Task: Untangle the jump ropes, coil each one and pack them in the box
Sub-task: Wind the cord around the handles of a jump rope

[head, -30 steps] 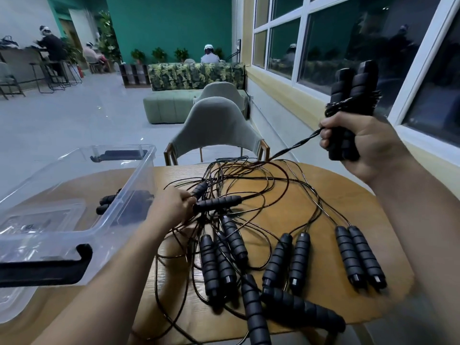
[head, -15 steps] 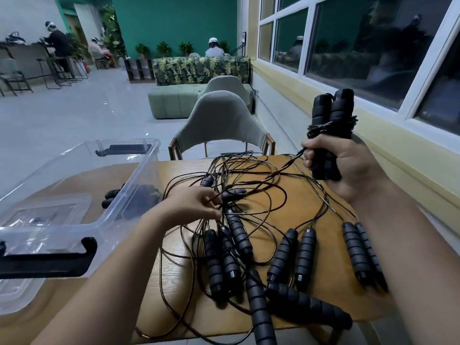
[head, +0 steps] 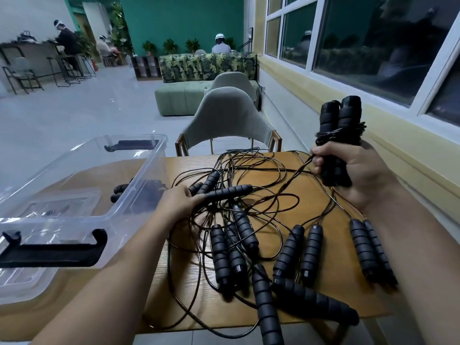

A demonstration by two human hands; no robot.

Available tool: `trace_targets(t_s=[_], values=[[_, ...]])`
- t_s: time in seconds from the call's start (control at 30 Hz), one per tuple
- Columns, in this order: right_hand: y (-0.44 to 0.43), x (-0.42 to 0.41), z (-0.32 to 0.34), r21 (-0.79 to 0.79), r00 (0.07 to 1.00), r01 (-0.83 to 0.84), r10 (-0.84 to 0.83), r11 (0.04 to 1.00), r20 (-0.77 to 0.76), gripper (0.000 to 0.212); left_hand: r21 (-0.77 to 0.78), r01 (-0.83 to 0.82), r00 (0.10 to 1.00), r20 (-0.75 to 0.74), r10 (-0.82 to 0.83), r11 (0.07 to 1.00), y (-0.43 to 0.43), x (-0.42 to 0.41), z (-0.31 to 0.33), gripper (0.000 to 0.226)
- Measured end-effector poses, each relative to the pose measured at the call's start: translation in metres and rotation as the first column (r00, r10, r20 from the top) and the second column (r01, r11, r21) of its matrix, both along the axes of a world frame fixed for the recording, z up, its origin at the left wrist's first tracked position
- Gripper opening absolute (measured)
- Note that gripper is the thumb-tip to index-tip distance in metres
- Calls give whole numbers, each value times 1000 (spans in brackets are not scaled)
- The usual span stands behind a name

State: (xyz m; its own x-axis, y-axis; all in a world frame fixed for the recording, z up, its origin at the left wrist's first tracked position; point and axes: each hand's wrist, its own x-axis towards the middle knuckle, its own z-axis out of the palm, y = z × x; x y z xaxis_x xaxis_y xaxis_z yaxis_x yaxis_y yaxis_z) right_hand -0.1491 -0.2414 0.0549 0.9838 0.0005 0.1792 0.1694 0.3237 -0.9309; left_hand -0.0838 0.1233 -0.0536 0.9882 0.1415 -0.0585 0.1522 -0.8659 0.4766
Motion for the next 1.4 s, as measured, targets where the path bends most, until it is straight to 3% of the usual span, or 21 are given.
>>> trace_targets(t_s=[0.1,0.17,0.23,0.37,0.47,0.6,0.67,0.73,0.8,0.83,0.93,1.03,1.2,1.3,1.4], values=[[6,-2,-3,-56,1000,21,-21,998,6,17,3,-12,996,87,11,1000,-7,1,-7,53],[6,-3,-3,-68,1000,24,-23,997,7,16,-15,-5,999,37,5,1000,-8,6,-10,43],[3,-1,-3,-57,1000,22,-21,998,7,17,-153,-13,999,-45,6,988,-10,9,-5,27],[-5,2,-2,-11,1000,30,-30,999,1,22,-631,-86,989,-147,-9,771,-15,8,13,34],[-6,0,-3,-7,1000,24,-24,1000,-5,21,-733,16,970,-154,-189,680,-20,-8,27,37],[-5,-3,0,-10,1000,18,-18,1000,8,23,-795,73,874,-239,-422,602,-22,-24,33,33],[-4,-5,0,-13,1000,26,-25,1000,13,24,-678,122,881,-263,-394,725,-20,-22,30,34],[-1,-6,0,-21,999,34,-34,999,7,22,-341,252,921,-202,-333,905,-17,-21,31,38],[1,-6,1,-35,999,37,-37,999,-1,20,-18,348,932,-106,-347,937,-23,-25,35,43],[2,-6,1,-40,999,35,-36,999,-6,20,64,371,928,-40,-370,926,-27,-28,39,42],[3,-5,1,-44,999,36,-37,998,-20,17,68,488,860,138,-492,870,-43,-40,50,28],[3,-5,1,-48,999,44,-45,998,-18,15,-60,617,787,46,-615,785,-53,-54,56,28],[0,-7,1,-44,998,55,-56,997,-22,17,52,631,771,-156,-618,774,-34,-53,41,37],[4,-9,-1,-70,998,61,-63,996,-31,14,125,637,770,-148,-621,761,-24,-50,30,53],[8,-9,-3,-75,997,69,-72,995,-42,13,211,640,764,-78,-640,739,-22,-48,20,37]])
